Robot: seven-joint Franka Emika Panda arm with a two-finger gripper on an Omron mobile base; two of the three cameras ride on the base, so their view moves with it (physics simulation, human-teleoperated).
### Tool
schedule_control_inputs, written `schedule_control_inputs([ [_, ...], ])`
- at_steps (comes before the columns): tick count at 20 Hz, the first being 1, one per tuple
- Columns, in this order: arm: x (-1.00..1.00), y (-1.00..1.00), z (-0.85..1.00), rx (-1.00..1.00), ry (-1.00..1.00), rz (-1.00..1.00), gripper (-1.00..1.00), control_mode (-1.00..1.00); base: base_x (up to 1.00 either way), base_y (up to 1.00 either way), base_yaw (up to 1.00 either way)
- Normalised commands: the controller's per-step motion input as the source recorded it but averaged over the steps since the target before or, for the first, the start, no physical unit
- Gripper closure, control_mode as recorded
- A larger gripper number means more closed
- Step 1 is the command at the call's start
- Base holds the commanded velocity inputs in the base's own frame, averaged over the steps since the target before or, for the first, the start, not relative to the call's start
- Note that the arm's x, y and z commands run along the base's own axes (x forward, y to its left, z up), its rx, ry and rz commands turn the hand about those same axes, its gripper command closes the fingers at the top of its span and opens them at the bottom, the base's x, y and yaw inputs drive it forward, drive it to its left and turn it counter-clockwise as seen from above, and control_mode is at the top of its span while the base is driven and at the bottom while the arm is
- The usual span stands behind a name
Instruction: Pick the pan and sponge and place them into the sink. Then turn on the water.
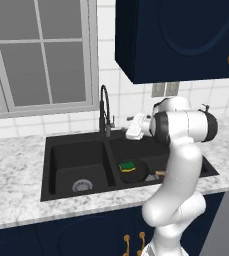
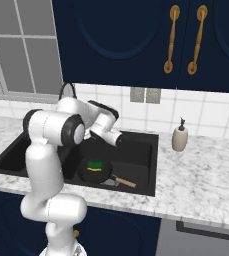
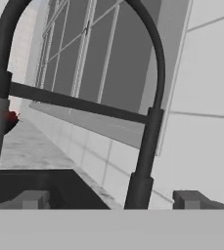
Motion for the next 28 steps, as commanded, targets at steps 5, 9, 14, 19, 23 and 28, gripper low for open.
schedule_control_inputs([
  [5, 0.47, 0.12, 0.0, 0.03, -0.01, 0.01, -1.0, -1.0, 0.0, 0.0, 0.0],
  [9, 0.5, 0.03, 0.0, 0.05, 0.0, 0.0, -1.0, -1.0, 0.0, 0.0, 0.0],
  [14, 0.37, 0.16, -0.08, 0.09, 0.0, 0.0, -1.0, -1.0, 0.0, 0.0, 0.0],
  [19, 0.09, 0.1, -0.07, 0.06, 0.0, 0.0, -1.0, -1.0, 0.0, 0.0, 0.0],
  [23, 0.13, 0.03, -0.07, 0.04, 0.0, 0.0, -1.0, -1.0, 0.0, 0.0, 0.0],
  [28, 0.26, 0.02, -0.11, 0.0, 0.0, -0.02, -1.0, -1.0, 0.0, 0.0, 0.0],
])
